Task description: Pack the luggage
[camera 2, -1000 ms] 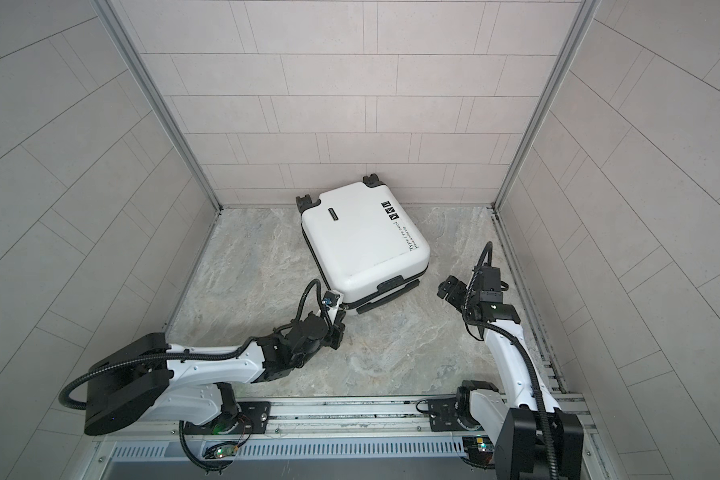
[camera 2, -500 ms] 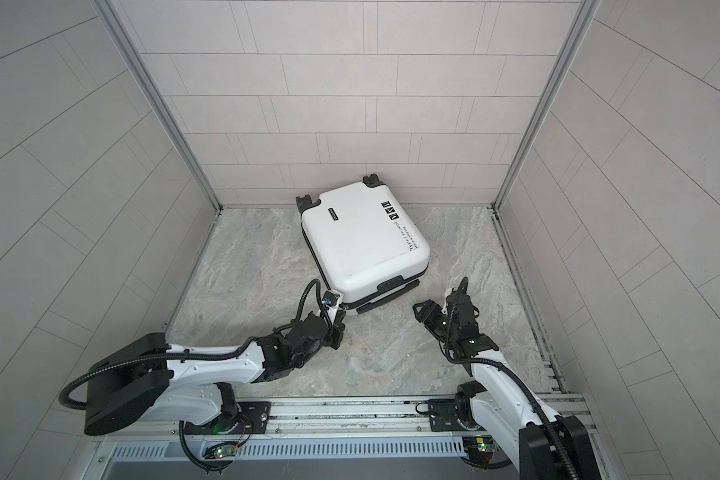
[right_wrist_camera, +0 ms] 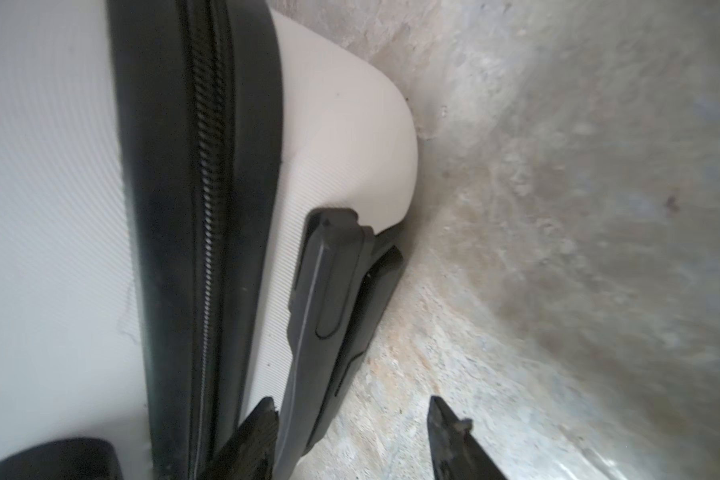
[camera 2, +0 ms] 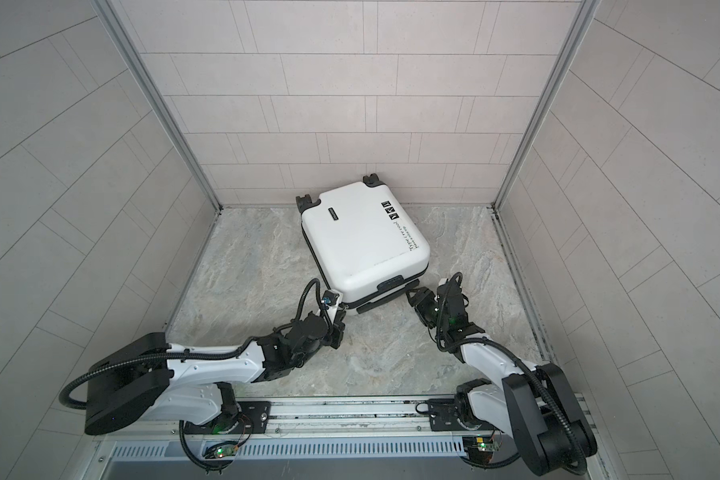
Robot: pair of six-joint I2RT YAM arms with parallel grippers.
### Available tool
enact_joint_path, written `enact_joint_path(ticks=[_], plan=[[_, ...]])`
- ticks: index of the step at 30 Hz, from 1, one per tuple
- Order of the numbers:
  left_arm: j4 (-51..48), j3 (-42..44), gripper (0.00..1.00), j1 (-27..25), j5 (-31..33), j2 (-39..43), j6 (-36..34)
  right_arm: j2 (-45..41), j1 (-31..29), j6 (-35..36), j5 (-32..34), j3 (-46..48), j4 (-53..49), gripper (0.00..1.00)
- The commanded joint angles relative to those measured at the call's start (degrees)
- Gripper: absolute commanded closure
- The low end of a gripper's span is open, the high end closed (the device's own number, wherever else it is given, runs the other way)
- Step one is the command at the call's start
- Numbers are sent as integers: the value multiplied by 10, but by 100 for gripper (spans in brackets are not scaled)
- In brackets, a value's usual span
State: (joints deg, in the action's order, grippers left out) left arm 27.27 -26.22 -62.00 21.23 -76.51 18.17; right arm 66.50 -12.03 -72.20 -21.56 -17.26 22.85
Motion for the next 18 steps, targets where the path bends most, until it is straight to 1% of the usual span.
enact_joint_path(ticks=[1,9,14,18], plan=[[61,-13,100,3,5,1,6,24,-7,-35,9,-11,64,42],[70,-8,100,3,1,-3,7,95,-34,-60,11,-26,132,52],[71,-8,100,4,-5,-5,8,132,-51,-71,21,-30,170,55],[71,-7,100,4,-6,-6,8,153,-58,-78,33,-27,198,61]])
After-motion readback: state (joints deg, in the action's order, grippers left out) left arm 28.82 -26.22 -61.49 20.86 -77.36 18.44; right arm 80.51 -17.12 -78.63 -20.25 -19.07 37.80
